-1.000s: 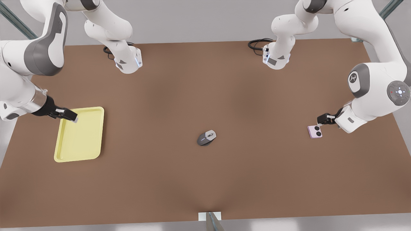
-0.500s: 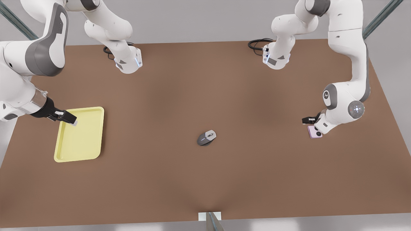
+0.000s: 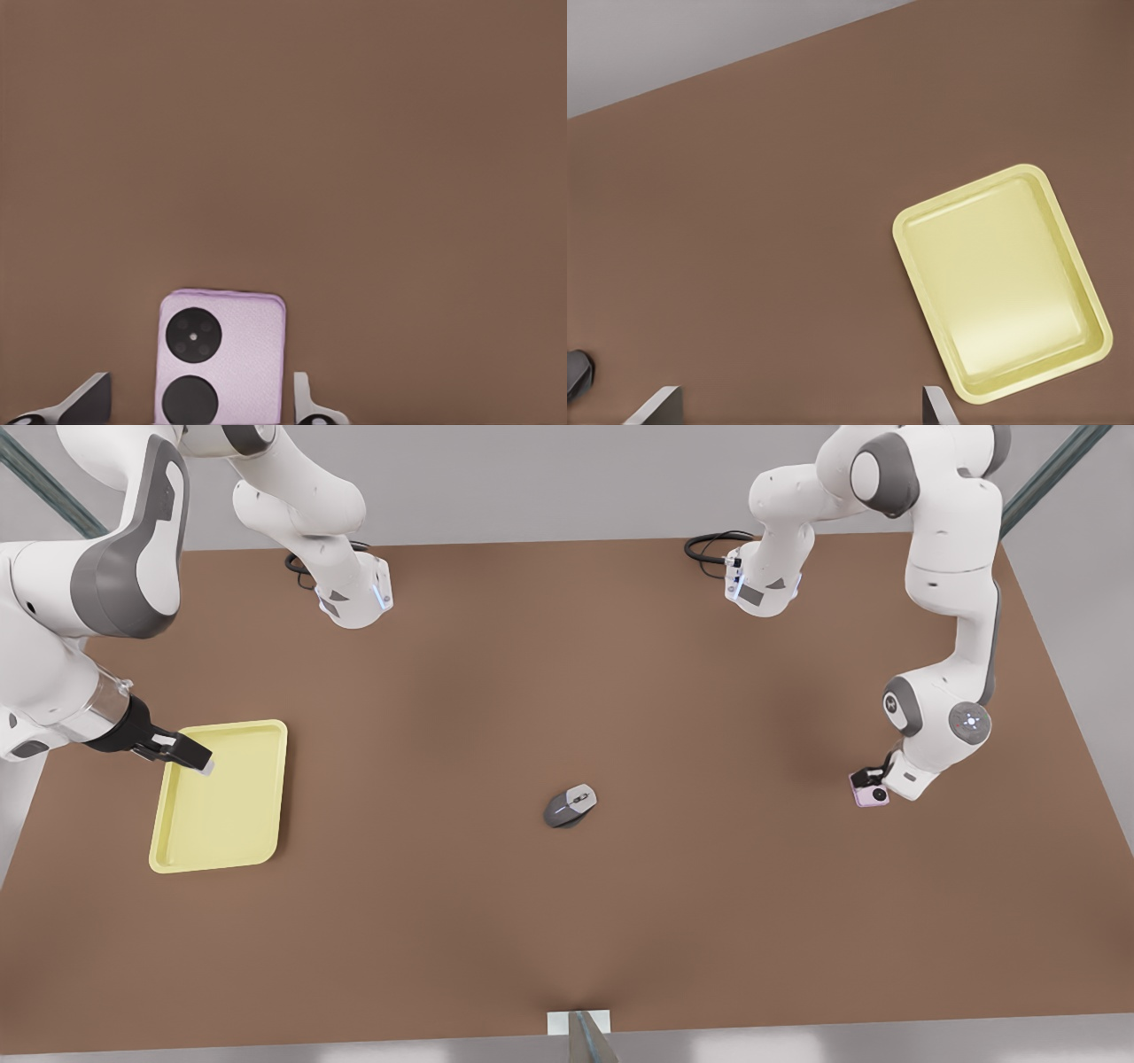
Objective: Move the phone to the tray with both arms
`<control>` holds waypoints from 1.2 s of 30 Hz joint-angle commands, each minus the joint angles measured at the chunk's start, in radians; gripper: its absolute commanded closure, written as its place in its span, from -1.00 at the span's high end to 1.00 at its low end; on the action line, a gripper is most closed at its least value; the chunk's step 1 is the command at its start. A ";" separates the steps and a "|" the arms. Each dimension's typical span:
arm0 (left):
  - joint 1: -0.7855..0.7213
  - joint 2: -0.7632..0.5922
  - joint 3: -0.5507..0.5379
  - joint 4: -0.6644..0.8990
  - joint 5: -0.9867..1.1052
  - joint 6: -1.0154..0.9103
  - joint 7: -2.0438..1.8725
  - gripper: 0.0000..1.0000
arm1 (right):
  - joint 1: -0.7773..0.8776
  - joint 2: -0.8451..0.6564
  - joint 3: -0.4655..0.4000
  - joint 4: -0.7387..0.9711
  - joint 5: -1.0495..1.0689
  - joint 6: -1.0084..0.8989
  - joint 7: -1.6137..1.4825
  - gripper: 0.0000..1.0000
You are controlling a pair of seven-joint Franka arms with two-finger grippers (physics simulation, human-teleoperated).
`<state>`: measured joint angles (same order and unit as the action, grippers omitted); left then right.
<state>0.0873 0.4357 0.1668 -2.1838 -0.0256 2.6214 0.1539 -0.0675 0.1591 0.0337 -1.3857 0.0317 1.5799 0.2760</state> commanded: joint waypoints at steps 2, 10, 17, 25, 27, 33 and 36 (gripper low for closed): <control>0.002 0.023 0.000 0.001 0.003 0.082 0.009 1.00 | 0.000 -0.001 0.000 0.000 0.001 0.000 0.015 1.00; 0.002 0.064 -0.003 0.007 0.003 0.106 0.013 1.00 | 0.000 -0.001 0.000 0.000 0.001 0.002 0.015 1.00; 0.002 0.074 -0.004 0.010 0.003 0.106 0.013 0.78 | 0.000 0.000 0.000 0.000 0.001 0.002 0.014 1.00; 0.003 0.077 -0.006 0.009 0.003 0.106 0.015 0.65 | 0.002 0.000 0.000 -0.001 -0.001 0.006 0.014 1.00; 0.003 0.080 -0.006 0.010 0.003 0.106 0.015 0.64 | 0.002 0.000 0.000 -0.001 -0.001 0.006 0.014 1.00; 0.003 0.080 -0.006 0.010 0.003 0.106 0.015 0.58 | 0.002 0.000 0.002 0.000 -0.001 0.006 0.014 1.00; 0.003 0.078 -0.007 0.010 0.003 0.103 0.015 0.56 | 0.002 0.000 0.002 0.000 -0.003 0.006 0.015 1.00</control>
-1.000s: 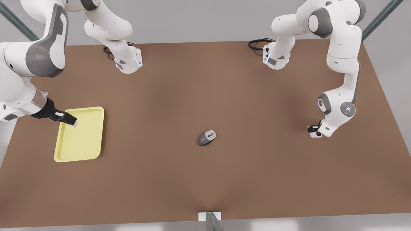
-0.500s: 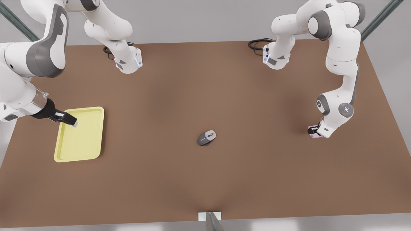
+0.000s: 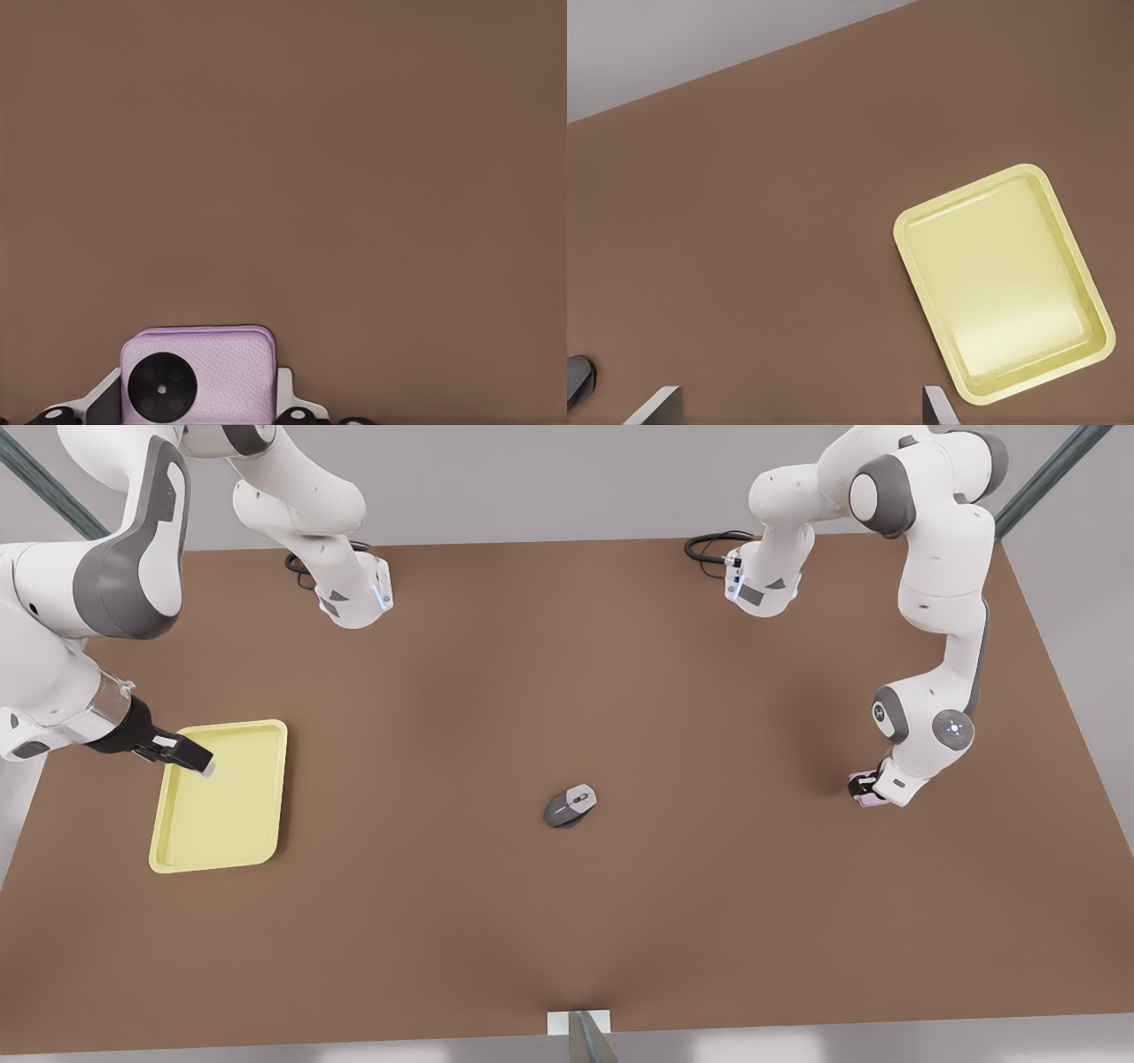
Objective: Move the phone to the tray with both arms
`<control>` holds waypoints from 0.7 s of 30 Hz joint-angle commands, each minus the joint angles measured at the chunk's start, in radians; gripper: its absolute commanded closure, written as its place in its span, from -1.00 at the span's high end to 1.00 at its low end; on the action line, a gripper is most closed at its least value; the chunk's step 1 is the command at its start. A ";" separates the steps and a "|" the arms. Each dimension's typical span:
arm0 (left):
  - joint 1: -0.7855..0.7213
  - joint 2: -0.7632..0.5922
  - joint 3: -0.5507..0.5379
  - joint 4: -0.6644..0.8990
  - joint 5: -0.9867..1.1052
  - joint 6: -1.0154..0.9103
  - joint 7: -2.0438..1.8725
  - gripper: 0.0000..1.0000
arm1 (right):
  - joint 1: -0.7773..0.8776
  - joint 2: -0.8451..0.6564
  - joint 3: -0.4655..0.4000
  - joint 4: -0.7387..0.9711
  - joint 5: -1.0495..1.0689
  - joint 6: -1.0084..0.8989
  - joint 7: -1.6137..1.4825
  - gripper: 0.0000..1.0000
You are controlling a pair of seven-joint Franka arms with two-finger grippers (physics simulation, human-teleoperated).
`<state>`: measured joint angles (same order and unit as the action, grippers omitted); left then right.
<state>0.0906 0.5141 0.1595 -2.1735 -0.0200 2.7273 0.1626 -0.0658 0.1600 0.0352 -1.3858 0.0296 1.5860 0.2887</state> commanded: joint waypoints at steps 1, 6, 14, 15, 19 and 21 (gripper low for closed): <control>0.000 -0.002 -0.003 0.001 -0.005 -0.004 0.006 0.56 | 0.000 -0.002 0.000 0.001 0.000 0.000 0.001 1.00; 0.000 -0.002 -0.008 0.011 -0.005 -0.011 0.006 0.52 | 0.001 -0.001 0.000 -0.001 0.000 -0.001 0.003 1.00; -0.041 -0.022 -0.110 0.150 -0.012 -0.205 -0.147 0.52 | 0.009 0.001 0.002 -0.001 -0.005 0.000 0.001 1.00; -0.075 -0.025 -0.110 0.162 -0.012 -0.224 -0.184 0.50 | 0.009 0.001 0.002 -0.001 -0.004 0.000 0.001 1.00; -0.259 -0.032 -0.110 0.221 -0.012 -0.293 -0.423 0.50 | 0.009 0.001 0.002 -0.001 -0.005 0.000 0.001 1.00; -0.364 -0.022 -0.110 0.242 -0.012 -0.304 -0.561 0.50 | 0.009 0.001 0.002 -0.001 -0.007 0.000 0.001 1.00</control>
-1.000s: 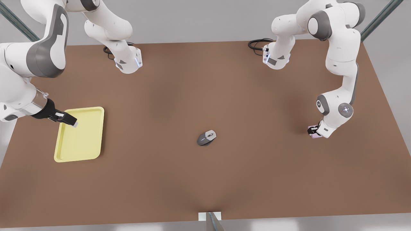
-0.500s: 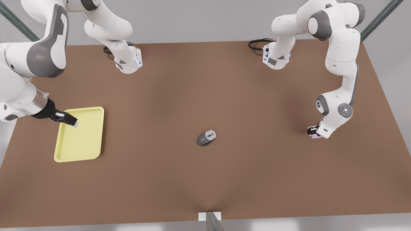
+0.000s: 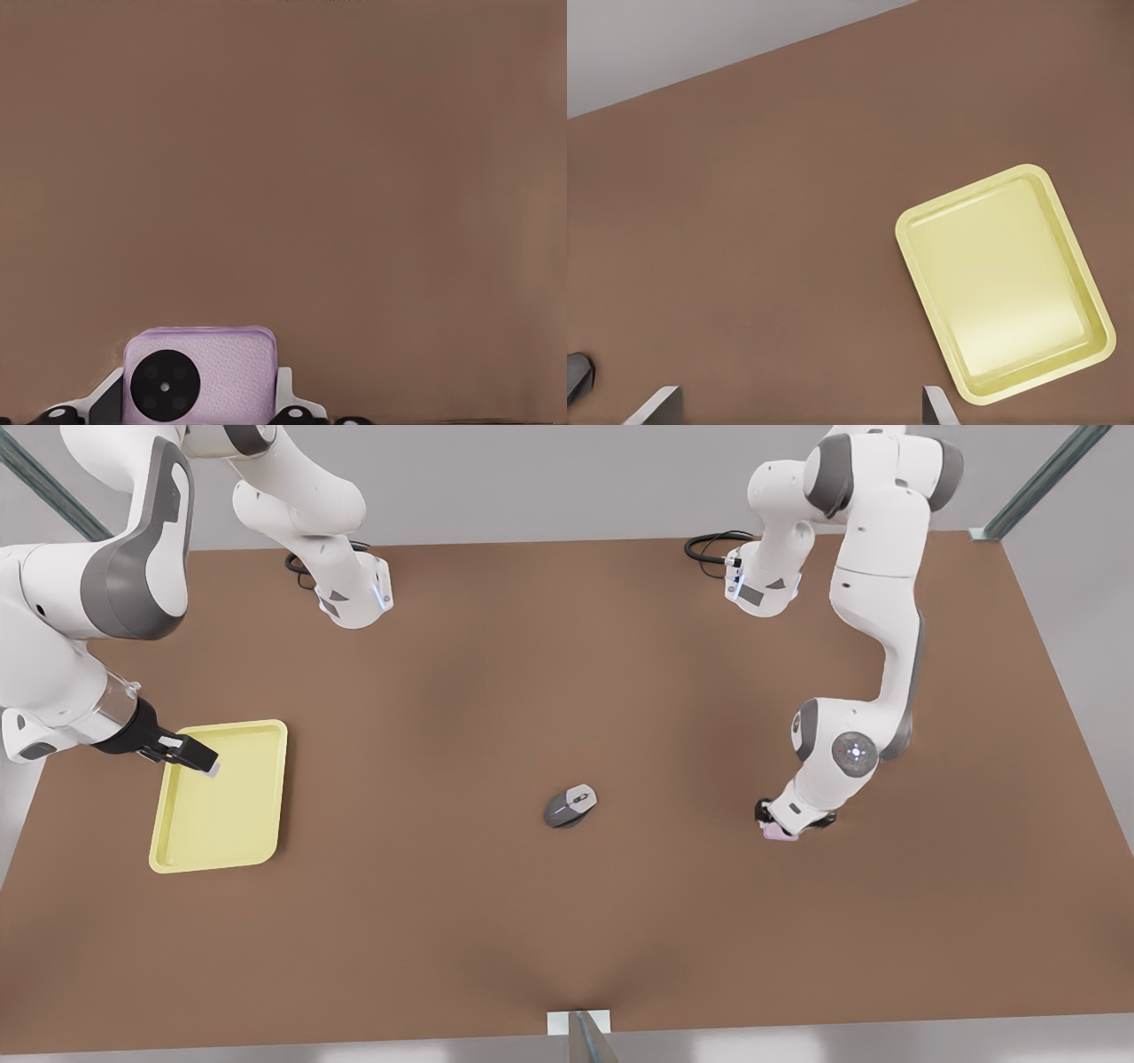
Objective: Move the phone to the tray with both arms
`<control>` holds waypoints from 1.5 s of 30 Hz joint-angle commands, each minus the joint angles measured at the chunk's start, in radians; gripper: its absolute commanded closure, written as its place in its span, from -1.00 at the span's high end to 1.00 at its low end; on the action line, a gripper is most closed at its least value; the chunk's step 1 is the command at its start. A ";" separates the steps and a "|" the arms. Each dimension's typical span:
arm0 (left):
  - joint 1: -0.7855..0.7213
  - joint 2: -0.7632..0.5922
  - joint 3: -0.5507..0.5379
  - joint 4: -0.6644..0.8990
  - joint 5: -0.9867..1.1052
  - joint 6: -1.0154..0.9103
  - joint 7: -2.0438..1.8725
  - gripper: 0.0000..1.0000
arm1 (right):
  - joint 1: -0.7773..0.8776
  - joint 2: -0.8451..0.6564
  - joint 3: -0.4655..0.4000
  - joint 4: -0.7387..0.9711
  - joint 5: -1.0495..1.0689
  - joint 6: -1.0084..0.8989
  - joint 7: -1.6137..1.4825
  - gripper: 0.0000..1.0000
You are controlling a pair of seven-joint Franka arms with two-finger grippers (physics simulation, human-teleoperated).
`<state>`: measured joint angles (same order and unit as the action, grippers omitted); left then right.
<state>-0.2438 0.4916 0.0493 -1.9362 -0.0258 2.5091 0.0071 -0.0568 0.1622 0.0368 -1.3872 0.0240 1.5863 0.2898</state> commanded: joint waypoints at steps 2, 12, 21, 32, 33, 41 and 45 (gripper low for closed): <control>-0.130 0.024 0.000 0.085 -0.005 -0.165 -0.550 0.50 | 0.002 -0.001 0.000 0.001 -0.003 0.000 0.000 1.00; -0.426 0.283 -0.008 0.563 -0.060 -0.329 -1.000 0.50 | 0.008 0.010 0.000 0.001 -0.003 0.000 0.000 1.00; -0.577 0.544 -0.052 0.953 -0.062 -0.154 -0.990 0.50 | 0.009 0.011 0.000 0.001 0.001 0.007 0.000 1.00; -0.649 0.731 -0.042 1.145 0.003 0.083 -0.768 0.54 | 0.008 -0.016 -0.006 0.056 0.008 -0.109 0.011 1.00; -0.650 0.736 -0.042 1.145 0.003 0.088 -0.768 0.56 | 0.000 -0.016 -0.011 0.056 0.008 -0.118 0.009 1.00; -0.655 0.756 -0.043 1.142 0.037 0.030 -0.739 0.99 | -0.003 -0.009 -0.023 0.099 0.002 -0.172 -0.178 1.00; -0.487 0.547 -0.051 1.129 -0.019 -0.732 -0.670 1.00 | 0.004 0.016 -0.015 0.102 -0.022 -0.170 -0.169 1.00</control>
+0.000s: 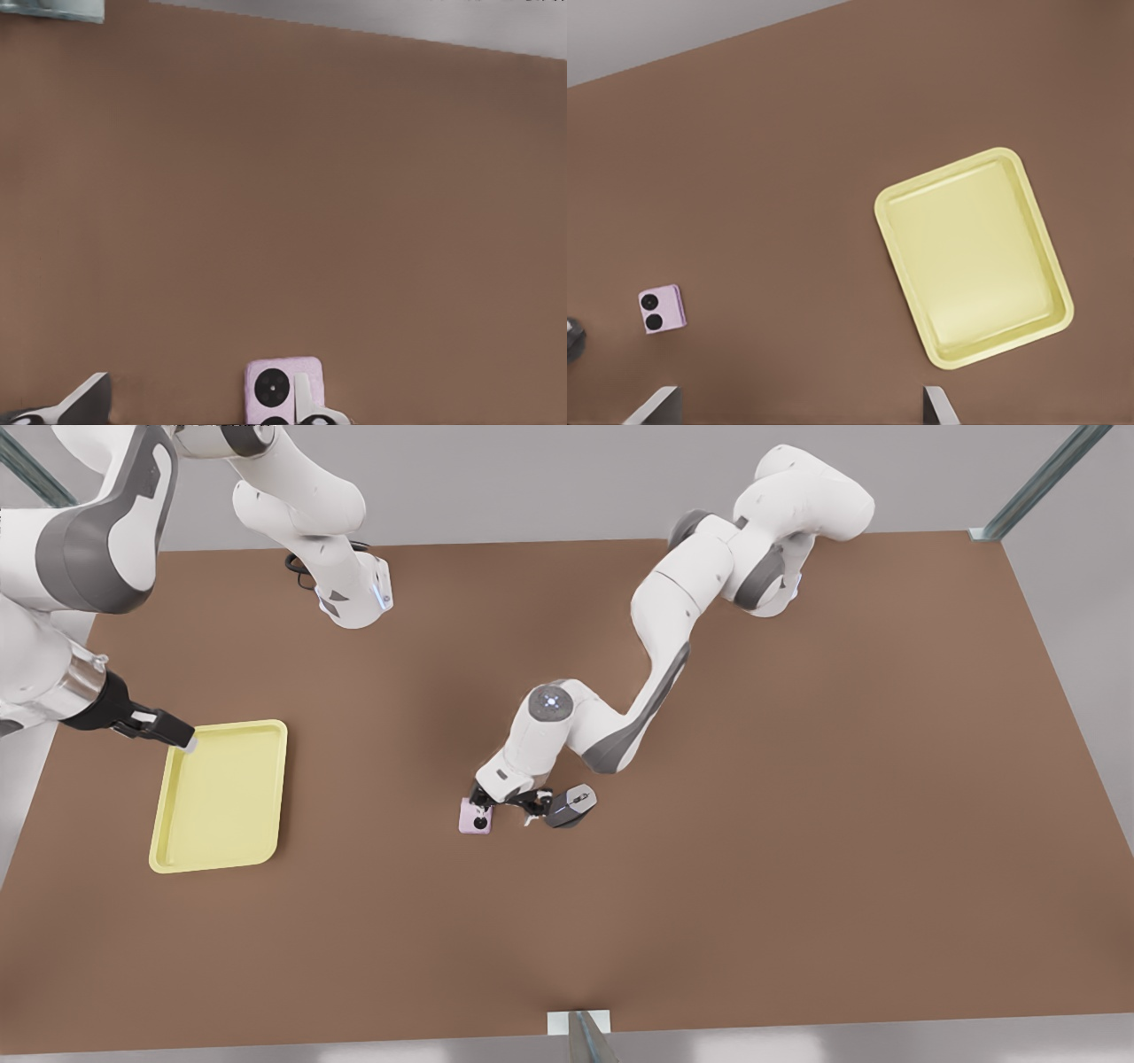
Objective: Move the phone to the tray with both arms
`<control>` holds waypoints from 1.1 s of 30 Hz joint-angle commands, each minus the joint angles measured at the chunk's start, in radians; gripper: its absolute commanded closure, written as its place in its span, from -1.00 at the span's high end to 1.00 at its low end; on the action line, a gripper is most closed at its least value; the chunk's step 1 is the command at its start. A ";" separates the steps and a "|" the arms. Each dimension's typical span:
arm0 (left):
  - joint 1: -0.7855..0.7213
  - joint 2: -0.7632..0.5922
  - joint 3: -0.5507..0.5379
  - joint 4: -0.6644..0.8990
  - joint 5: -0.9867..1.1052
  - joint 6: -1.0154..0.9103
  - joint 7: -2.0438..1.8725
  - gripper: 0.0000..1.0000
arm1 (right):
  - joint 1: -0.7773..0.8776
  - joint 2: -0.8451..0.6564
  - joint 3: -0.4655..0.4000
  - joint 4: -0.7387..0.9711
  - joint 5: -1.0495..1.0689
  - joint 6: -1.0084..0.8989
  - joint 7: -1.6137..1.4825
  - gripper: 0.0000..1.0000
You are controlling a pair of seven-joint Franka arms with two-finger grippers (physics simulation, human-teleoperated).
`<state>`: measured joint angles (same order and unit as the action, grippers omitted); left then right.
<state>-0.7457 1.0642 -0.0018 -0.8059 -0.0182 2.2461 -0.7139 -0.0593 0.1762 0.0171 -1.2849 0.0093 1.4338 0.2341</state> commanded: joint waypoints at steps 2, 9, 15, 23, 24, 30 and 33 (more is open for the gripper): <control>0.241 -0.133 0.005 -0.004 -0.055 -0.683 0.338 1.00 | 0.026 0.022 0.000 0.012 0.006 -0.013 -0.121 1.00; 0.529 -0.674 0.049 -0.389 0.041 -0.747 0.648 1.00 | 0.044 0.016 0.012 -0.033 -0.017 0.017 -0.137 1.00; 0.663 -0.877 -0.098 -0.529 0.084 -0.775 0.815 1.00 | 0.044 -0.052 0.015 -0.189 -0.017 0.117 -0.137 1.00; 0.651 -0.759 -0.119 -0.467 0.066 -0.734 0.826 1.00 | 0.056 -0.057 0.017 -0.220 0.001 0.123 -0.137 1.00; 0.651 -0.757 -0.118 -0.467 0.066 -0.734 0.824 1.00 | 0.056 -0.057 0.017 -0.220 0.001 0.123 -0.137 1.00; 0.649 -0.737 -0.118 -0.467 0.043 -0.726 0.821 1.00 | 0.056 -0.058 0.018 -0.237 -0.002 0.138 -0.137 1.00; 0.649 -0.737 -0.118 -0.467 0.043 -0.724 0.821 1.00 | 0.058 -0.058 0.020 -0.237 -0.009 0.137 -0.137 1.00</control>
<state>-0.0967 0.3279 -0.1189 -1.2736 0.0256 1.5180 -0.0569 -0.0023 0.1194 0.0366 -1.5220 0.0035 1.5648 0.1202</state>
